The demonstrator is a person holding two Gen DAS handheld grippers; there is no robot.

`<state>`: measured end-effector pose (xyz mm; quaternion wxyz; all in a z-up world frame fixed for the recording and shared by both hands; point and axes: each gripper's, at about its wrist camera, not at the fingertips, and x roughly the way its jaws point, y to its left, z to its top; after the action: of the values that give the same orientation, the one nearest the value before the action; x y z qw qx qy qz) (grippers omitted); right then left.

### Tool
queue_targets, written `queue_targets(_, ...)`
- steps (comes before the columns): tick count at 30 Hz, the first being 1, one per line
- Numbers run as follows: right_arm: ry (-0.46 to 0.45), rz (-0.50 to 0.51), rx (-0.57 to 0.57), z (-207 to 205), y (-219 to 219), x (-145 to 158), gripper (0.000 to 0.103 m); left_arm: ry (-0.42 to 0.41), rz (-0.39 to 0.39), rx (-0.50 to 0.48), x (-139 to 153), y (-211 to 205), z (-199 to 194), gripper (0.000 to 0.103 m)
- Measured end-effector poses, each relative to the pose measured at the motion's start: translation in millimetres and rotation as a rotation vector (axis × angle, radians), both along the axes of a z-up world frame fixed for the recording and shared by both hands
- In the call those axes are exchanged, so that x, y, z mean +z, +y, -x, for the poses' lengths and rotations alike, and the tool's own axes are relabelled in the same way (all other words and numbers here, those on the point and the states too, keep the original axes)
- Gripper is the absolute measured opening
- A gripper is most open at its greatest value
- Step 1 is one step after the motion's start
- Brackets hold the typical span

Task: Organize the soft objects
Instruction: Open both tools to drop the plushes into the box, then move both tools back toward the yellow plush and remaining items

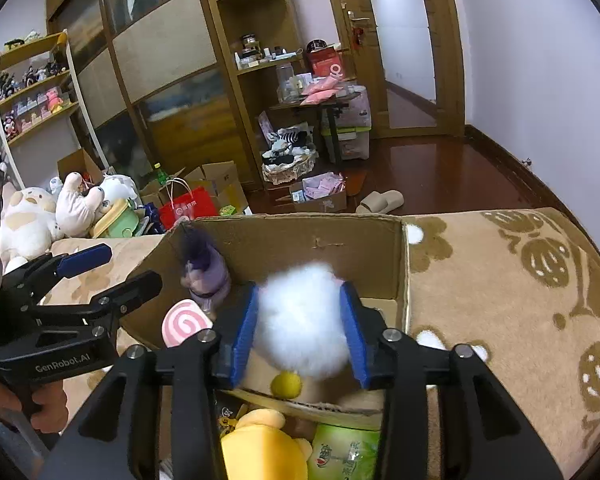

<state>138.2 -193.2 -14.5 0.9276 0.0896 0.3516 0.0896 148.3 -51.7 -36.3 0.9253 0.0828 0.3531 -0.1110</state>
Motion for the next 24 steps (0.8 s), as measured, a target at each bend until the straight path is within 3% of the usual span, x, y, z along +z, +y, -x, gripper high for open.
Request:
queue_targets(4, -0.002, -0.004, -0.012, 4, -4, 2, 0.058, 0.014, -0.004, 0.016, -1, 2, 3, 0.083)
queue_targets(6, -0.006, -0.005, -0.017, 8, -5, 4, 0.069, 0.018, -0.005, 0.024, 0, 3, 5, 0.083)
queue_targets(10, -0.008, 0.001, -0.019, 17, -6, 9, 0.075, 0.023, 0.001, 0.034, 5, 7, 11, 0.084)
queue_targets(14, -0.017, -0.007, -0.018, 27, -7, 16, 0.087, 0.015, -0.007, 0.047, 10, 10, 21, 0.095)
queue_targets(18, -0.019, -0.007, -0.017, 38, -5, 24, 0.1, 0.036, -0.014, 0.073, 15, 14, 31, 0.098)
queue_targets(24, -0.026, -0.015, -0.023, 54, -6, 33, 0.103, 0.059, -0.019, 0.084, 17, 22, 50, 0.098)
